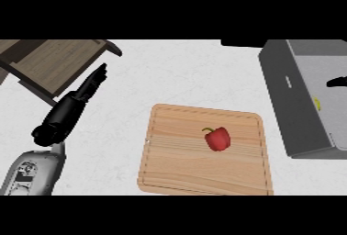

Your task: Pick the pear from the cutting board and place it in the cardboard box

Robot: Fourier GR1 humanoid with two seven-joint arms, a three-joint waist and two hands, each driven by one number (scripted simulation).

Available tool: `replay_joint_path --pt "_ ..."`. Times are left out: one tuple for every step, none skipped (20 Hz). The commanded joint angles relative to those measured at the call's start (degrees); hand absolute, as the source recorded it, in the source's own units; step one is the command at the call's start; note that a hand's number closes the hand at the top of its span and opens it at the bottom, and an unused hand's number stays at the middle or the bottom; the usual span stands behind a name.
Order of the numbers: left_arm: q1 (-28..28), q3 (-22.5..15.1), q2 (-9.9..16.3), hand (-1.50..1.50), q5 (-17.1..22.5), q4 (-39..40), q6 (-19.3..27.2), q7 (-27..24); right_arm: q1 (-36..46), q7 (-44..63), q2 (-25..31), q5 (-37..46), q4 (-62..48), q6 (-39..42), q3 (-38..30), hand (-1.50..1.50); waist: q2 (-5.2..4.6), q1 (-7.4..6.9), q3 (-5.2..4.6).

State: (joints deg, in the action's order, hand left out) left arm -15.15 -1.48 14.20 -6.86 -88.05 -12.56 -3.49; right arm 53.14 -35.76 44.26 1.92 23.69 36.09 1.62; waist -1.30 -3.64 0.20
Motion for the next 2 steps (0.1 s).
replay_joint_path --pt "0.6 -1.0 -0.8 0.0 -0.5 -0.5 0.2 -1.0 4.4 2.1 1.8 -7.2 -7.5 13.6 -5.7 -1.5 -0.38 -0.89 0.03" --pt "-0.3 0.0 -0.5 0.0 -0.3 0.6 0.5 -0.5 4.5 2.7 2.3 -8.4 -8.7 13.1 -7.1 -1.5 -0.55 -0.42 0.07"
